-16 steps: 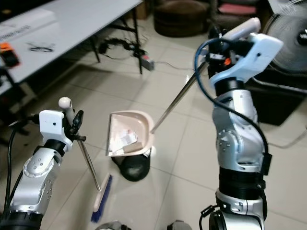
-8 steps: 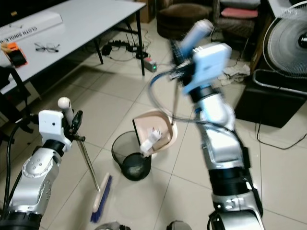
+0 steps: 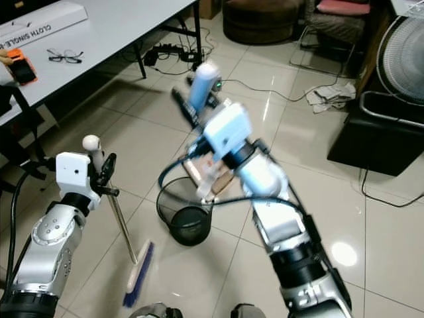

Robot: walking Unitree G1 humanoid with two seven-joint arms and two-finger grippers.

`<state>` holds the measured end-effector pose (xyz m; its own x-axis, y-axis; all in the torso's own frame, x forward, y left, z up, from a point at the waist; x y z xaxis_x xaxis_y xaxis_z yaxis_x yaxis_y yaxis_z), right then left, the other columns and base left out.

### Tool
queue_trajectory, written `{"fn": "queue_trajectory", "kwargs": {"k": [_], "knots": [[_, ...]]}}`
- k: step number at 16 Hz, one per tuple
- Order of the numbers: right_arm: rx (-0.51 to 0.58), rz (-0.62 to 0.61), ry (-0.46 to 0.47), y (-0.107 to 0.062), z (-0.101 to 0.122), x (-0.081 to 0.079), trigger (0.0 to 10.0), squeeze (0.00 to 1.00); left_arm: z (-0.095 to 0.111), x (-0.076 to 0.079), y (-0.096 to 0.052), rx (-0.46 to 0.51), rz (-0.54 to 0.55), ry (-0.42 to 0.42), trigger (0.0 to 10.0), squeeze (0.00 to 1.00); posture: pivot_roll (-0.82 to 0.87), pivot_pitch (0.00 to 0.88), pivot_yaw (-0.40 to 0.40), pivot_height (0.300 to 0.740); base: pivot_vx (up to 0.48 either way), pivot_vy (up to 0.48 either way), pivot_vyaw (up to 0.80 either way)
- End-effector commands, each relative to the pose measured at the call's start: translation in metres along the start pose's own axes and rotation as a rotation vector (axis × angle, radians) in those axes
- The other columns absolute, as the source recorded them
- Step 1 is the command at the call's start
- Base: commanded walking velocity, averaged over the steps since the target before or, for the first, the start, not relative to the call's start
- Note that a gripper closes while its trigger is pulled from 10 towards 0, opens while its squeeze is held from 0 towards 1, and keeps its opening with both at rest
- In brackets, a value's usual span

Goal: Sweep floor

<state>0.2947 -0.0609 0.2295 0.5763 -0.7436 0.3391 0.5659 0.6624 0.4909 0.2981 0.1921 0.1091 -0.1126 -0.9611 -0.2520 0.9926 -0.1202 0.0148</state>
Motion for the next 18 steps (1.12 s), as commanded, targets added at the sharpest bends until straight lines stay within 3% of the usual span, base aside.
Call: {"fn": "queue_trajectory", "kwargs": {"k": [1, 5, 10, 11, 13, 14, 15, 16, 17, 18], "knots": [[0.064, 0.05, -0.036, 0.004, 0.01, -0.006, 10.0, 0.0, 0.007, -0.004, 0.003, 0.023, 0.002, 0.026, 10.0, 0.0, -0.01, 0.078, 0.097, 0.74, 0.0, 0.0, 0.0], [0.078, 0.086, -0.061, 0.004, 0.01, -0.012, 10.0, 0.0, 0.008, -0.004, 0.003, 0.024, 0.001, 0.027, 10.0, 0.0, -0.01, 0.076, 0.098, 0.74, 0.0, 0.0, 0.0], [0.116, 0.031, -0.098, 0.003, 0.02, 0.004, 10.0, 0.0, 0.006, -0.001, 0.004, 0.018, -0.01, 0.025, 10.0, 0.0, -0.01, 0.076, 0.1, 0.74, 0.0, 0.0, 0.0], [0.128, -0.014, -0.113, 0.003, 0.025, 0.015, 10.0, 0.0, 0.005, 0.0, 0.003, 0.012, -0.024, 0.025, 10.0, 0.0, -0.01, 0.077, 0.099, 0.74, 0.0, 0.0, 0.0], [0.155, -0.181, -0.179, -0.003, 0.041, 0.051, 10.0, 0.0, 0.0, 0.005, 0.002, -0.013, -0.084, 0.019, 10.0, 0.0, -0.02, 0.079, 0.099, 0.74, 0.0, 0.0, 0.0], [0.167, -0.314, -0.221, -0.011, 0.052, 0.077, 10.0, 0.0, -0.004, 0.009, 0.001, -0.033, -0.13, 0.012, 10.0, 0.0, -0.02, 0.081, 0.1, 0.74, 0.0, 0.0, 0.0], [0.125, -0.471, -0.237, -0.024, 0.057, 0.107, 10.0, 0.0, -0.006, 0.013, -0.001, -0.044, -0.179, 0.002, 10.0, 0.0, -0.02, 0.081, 0.1, 0.74, 0.0, 0.0, 0.0], [0.097, -0.529, -0.243, -0.03, 0.058, 0.117, 10.0, 0.0, -0.007, 0.014, -0.001, -0.046, -0.194, -0.003, 10.0, 0.0, -0.02, 0.081, 0.1, 0.74, 0.0, 0.0, 0.0], [-0.072, -0.666, -0.24, -0.056, 0.042, 0.139, 10.0, 0.0, -0.007, 0.016, -0.002, -0.043, -0.213, -0.02, 10.0, 0.0, -0.03, 0.085, 0.105, 0.74, 0.0, 0.0, 0.0], [-0.127, -0.709, -0.22, -0.067, 0.033, 0.141, 10.0, 0.0, -0.006, 0.017, -0.002, -0.041, -0.221, -0.021, 10.0, 0.0, -0.03, 0.087, 0.106, 0.74, 0.0, 0.0, 0.0]]}}
Point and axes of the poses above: a point about 5 cm out from each wrist's last joint towards the gripper, its own y axis pointing out of the wrist towards the gripper, its own z axis along the axis of the wrist's last joint, x = y × z, the point moved 1 cm from there along y, pointing out of the wrist towards the gripper, and after that the axes turned 8 degrees about y, right-handed, at the moved point
